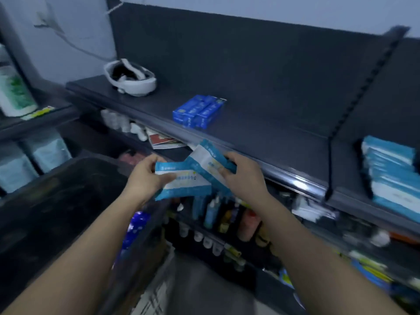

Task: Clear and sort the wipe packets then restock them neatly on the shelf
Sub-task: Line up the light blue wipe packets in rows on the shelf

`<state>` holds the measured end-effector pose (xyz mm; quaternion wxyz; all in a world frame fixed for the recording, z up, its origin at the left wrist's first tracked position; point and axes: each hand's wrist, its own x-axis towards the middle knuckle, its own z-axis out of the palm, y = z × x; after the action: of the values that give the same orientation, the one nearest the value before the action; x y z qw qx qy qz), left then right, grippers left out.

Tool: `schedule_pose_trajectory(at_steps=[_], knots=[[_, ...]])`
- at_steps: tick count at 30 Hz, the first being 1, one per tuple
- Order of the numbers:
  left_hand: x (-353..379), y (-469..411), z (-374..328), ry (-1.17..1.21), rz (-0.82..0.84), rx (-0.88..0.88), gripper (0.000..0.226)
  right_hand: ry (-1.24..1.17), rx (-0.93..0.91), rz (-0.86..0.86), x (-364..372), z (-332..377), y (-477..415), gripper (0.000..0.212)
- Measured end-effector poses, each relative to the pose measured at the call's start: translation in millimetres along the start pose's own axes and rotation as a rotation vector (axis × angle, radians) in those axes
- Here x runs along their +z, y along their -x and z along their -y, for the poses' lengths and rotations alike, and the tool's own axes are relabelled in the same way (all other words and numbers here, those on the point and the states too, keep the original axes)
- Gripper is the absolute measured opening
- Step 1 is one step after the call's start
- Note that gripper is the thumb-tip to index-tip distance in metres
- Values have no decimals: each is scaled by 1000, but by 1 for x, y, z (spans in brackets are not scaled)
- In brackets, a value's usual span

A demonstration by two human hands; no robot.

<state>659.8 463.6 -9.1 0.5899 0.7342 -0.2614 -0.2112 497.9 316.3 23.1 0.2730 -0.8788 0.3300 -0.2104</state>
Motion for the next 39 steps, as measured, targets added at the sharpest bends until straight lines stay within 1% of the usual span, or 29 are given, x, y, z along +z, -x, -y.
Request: schedule_pose_trajectory(at_steps=[2, 5, 7, 10, 13, 15, 17, 20, 24, 27, 29, 32, 34, 39], knots=[[37, 5, -11, -35, 42, 44, 29, 6, 32, -39, -32, -28, 16, 27], [100, 19, -31, -82, 105, 113, 31, 49, 67, -95, -84, -73, 41, 24], [145, 31, -44, -69, 163, 128, 30, 77, 100, -122, -119, -103, 60, 24], [212, 52, -62, -33, 247, 133, 21, 130, 143, -172, -168, -148, 88, 26], [273, 71, -78, -69, 295, 160, 18, 171, 157, -218, -208, -191, 110, 22], [311, 79, -86, -52, 332, 171, 19, 194, 189, -237, -232, -216, 121, 18], [346, 86, -97, -37, 357, 190, 21, 226, 243, -249, -255, -237, 131, 21], [392, 89, -114, -46, 437, 206, 16, 273, 354, -264, -287, -267, 139, 32], [442, 74, -128, -117, 529, 234, 16, 336, 473, -251, -324, -306, 142, 34], [476, 57, -131, -156, 564, 244, 18, 402, 567, -215, -348, -329, 144, 39], [495, 46, -128, -181, 571, 226, 21, 426, 616, -160, -361, -345, 143, 42], [515, 30, -122, -209, 571, 222, 20, 462, 681, -40, -374, -367, 140, 42], [525, 22, -119, -241, 558, 244, 21, 495, 691, 3, -377, -381, 138, 44], [540, 17, -119, -299, 549, 316, 15, 493, 635, -14, -377, -409, 133, 51]])
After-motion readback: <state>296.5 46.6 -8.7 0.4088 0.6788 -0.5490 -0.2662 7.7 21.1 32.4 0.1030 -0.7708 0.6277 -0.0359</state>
